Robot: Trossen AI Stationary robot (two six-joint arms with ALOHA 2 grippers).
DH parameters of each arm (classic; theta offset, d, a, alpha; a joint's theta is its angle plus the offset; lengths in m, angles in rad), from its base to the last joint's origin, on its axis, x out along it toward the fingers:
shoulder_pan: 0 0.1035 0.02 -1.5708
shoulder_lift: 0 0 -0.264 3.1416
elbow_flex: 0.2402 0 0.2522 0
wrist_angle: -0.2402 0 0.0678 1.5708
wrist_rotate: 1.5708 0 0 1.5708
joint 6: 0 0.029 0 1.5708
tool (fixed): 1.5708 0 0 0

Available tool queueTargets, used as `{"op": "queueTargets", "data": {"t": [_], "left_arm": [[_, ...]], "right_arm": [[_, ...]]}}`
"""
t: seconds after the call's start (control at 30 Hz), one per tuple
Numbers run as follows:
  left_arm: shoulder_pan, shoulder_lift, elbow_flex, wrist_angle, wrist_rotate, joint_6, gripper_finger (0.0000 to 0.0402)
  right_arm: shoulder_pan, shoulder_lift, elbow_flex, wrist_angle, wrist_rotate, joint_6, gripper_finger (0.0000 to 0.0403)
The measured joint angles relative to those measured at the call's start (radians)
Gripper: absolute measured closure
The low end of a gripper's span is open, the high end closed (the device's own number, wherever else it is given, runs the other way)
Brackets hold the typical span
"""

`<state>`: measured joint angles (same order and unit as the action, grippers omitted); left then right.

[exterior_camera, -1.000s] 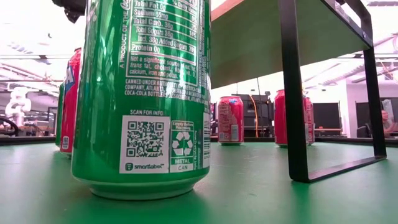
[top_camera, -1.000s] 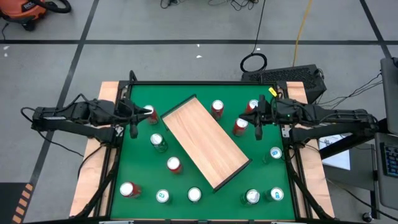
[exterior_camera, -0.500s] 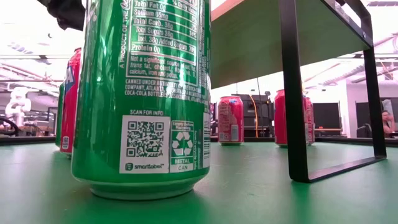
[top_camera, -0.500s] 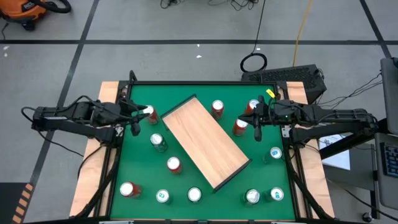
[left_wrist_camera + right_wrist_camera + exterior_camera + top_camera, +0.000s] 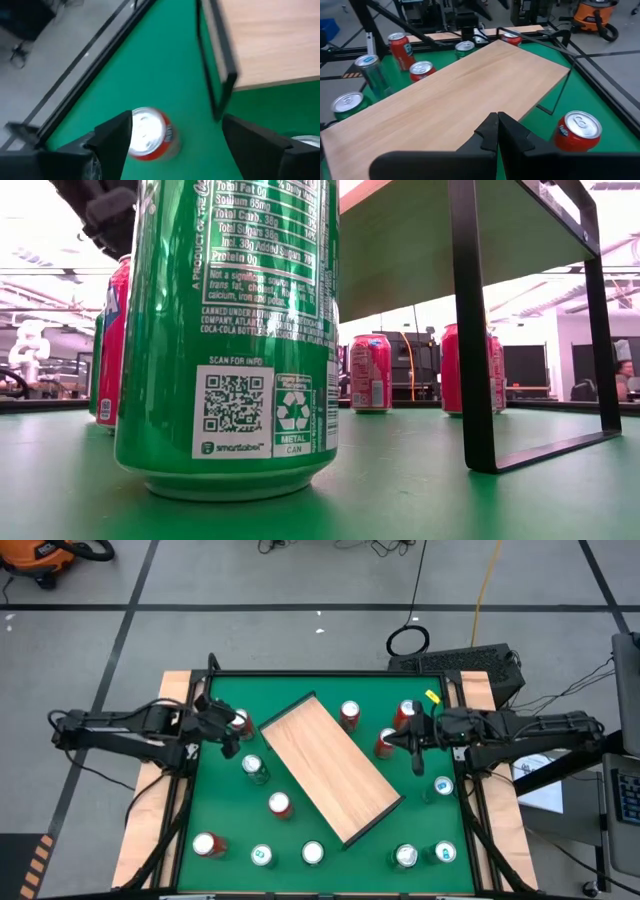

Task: Place canned beverage on shelf
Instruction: Put the red soda can on the shelf

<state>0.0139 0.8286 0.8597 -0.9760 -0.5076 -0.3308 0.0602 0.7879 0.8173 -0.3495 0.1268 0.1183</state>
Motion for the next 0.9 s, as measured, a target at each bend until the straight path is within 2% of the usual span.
{"op": "queueTargets", "data": {"t": [0.27, 0.43, 0.7, 0.9], "left_arm": [[0.04, 0.002, 0.0, 0.009, 0.019, 0.184, 0.0089], [0.056, 0.01, 0.0, -0.006, 0.029, 0.127, 0.0089], [0.181, 0.034, 0.0, -0.013, 0.116, 0.125, 0.0087], [0.259, 0.042, 0.0, -0.014, 0.139, 0.073, 0.0054]], "right_arm": [[0.055, 0.0, 0.0, -0.004, 0.0, 0.0, 0.0403], [0.082, 0.0, 0.0, -0.004, 0.001, -0.019, 0.0403], [0.093, 0.0, 0.0, -0.002, 0.002, -0.028, 0.0403], [0.094, 0.0, 0.0, -0.031, 0.001, 0.002, 0.0403]]}}
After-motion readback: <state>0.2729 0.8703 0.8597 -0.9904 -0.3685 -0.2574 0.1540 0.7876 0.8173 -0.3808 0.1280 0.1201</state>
